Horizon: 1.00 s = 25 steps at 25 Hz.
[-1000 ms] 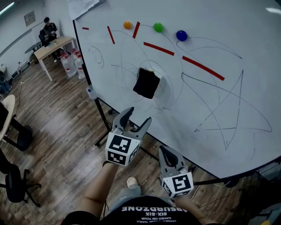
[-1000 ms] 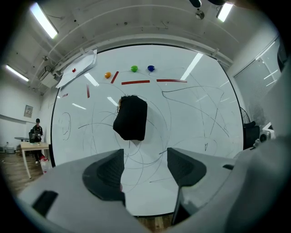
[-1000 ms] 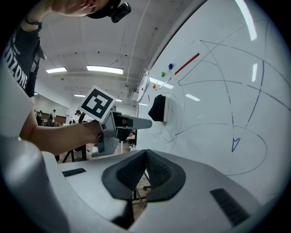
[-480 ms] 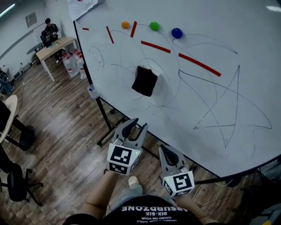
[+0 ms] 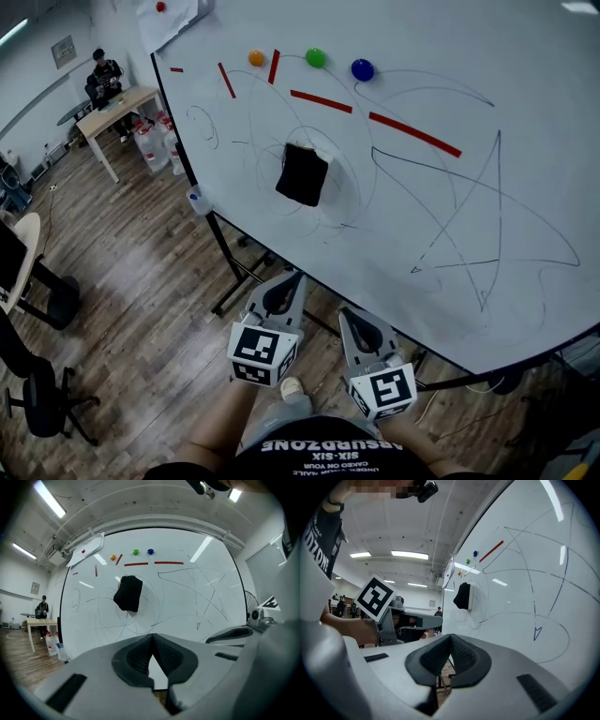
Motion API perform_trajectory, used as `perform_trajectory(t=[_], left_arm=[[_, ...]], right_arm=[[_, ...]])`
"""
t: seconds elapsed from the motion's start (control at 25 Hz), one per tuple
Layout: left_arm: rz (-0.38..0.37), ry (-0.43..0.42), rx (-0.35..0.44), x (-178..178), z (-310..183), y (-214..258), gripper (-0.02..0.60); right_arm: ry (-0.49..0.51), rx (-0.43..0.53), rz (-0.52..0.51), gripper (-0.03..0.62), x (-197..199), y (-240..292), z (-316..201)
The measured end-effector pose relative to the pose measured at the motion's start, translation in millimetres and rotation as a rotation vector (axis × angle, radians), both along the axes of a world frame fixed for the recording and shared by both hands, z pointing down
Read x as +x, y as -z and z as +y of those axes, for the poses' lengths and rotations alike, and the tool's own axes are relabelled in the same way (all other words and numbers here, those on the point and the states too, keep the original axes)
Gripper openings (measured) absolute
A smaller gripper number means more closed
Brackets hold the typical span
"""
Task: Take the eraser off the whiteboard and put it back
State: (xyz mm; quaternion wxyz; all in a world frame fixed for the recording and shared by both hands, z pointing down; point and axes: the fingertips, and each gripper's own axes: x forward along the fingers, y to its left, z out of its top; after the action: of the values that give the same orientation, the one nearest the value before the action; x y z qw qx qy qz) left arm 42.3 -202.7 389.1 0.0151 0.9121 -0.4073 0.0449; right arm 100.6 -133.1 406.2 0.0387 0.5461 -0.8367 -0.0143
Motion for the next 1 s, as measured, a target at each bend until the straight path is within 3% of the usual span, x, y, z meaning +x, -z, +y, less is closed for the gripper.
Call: perform_trajectory(t=[1.0], left_arm=[[0.019, 0.007, -0.004, -4, 26, 4, 0.008]], right_arm=[[0.001, 0.009, -0.014, -0.002, 4, 9, 15]])
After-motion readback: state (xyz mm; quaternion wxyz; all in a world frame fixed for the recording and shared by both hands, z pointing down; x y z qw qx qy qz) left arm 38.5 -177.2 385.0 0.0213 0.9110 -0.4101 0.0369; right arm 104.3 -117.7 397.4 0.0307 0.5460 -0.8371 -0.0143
